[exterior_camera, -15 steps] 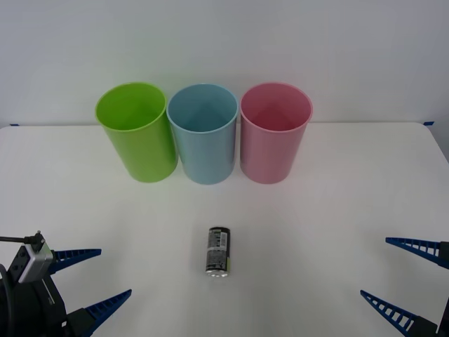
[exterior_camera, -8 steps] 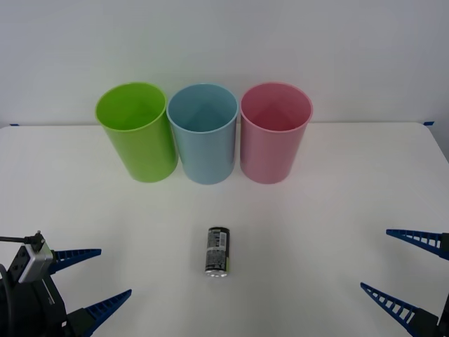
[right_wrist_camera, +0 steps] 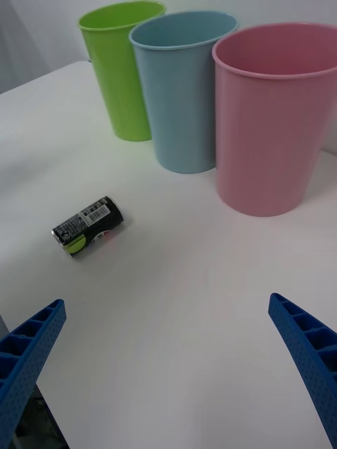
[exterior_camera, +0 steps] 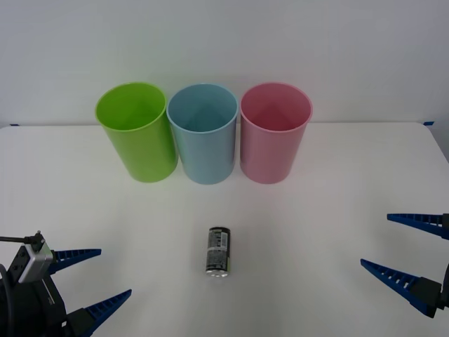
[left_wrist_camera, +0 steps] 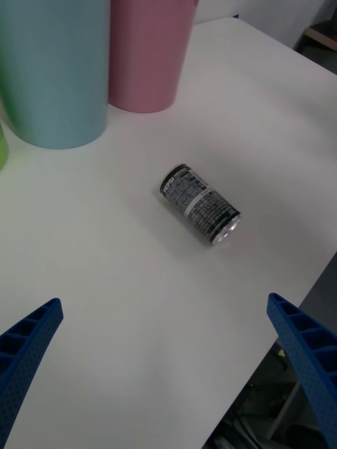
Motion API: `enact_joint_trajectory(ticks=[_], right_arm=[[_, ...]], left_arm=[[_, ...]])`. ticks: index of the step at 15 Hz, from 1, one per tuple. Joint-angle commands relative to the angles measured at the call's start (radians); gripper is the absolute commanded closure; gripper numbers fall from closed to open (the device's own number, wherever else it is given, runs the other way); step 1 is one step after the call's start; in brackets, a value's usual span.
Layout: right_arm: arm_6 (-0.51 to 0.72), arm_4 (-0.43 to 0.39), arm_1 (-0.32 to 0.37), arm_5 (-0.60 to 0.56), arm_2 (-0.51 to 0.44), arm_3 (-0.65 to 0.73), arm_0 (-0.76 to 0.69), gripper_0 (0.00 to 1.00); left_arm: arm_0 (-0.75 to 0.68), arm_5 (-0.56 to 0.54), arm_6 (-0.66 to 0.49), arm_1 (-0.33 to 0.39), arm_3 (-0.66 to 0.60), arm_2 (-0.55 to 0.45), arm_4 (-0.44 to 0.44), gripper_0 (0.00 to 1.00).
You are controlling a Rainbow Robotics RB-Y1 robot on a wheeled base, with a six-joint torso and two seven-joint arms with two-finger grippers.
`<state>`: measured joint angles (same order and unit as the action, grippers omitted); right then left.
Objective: Put cans in the blue bin and PET bottles in the pink bin and trash in the green bin.
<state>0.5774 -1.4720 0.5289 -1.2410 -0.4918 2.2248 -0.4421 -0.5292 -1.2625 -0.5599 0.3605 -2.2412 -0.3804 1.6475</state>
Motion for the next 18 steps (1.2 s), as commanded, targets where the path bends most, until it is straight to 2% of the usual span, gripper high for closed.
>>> enact_joint_trajectory(ticks=[1, 2, 4, 8, 12, 14, 15, 18], right_arm=[[0.260, -0.186, 0.000, 0.025, 0.050, 0.139, 0.028, 0.00], [0.378, -0.281, -0.001, 0.026, 0.082, 0.202, 0.043, 0.00], [0.535, -0.429, 0.000, 0.025, 0.174, 0.256, 0.089, 0.00], [0.703, -0.639, -0.001, 0.022, 0.357, 0.234, 0.201, 0.00], [0.776, -0.784, -0.013, 0.018, 0.503, 0.196, 0.278, 0.00], [0.776, -0.823, -0.059, -0.018, 0.535, 0.168, 0.306, 0.00], [0.776, -0.877, -0.109, -0.044, 0.573, 0.159, 0.318, 0.00], [0.776, -0.910, -0.132, -0.051, 0.618, 0.154, 0.321, 0.00]], left_arm=[[0.000, 0.000, 0.000, 0.000, 0.000, 0.000, 0.000, 0.00], [0.000, 0.000, 0.000, 0.000, 0.000, 0.000, 0.000, 0.00], [0.000, 0.000, 0.000, 0.000, 0.000, 0.000, 0.000, 0.00], [0.000, 0.000, 0.000, 0.000, 0.000, 0.000, 0.000, 0.00], [0.000, 0.000, 0.000, 0.000, 0.000, 0.000, 0.000, 0.00], [0.000, 0.000, 0.000, 0.000, 0.000, 0.000, 0.000, 0.00], [0.000, 0.000, 0.000, 0.000, 0.000, 0.000, 0.000, 0.00], [0.000, 0.000, 0.000, 0.000, 0.000, 0.000, 0.000, 0.00]])
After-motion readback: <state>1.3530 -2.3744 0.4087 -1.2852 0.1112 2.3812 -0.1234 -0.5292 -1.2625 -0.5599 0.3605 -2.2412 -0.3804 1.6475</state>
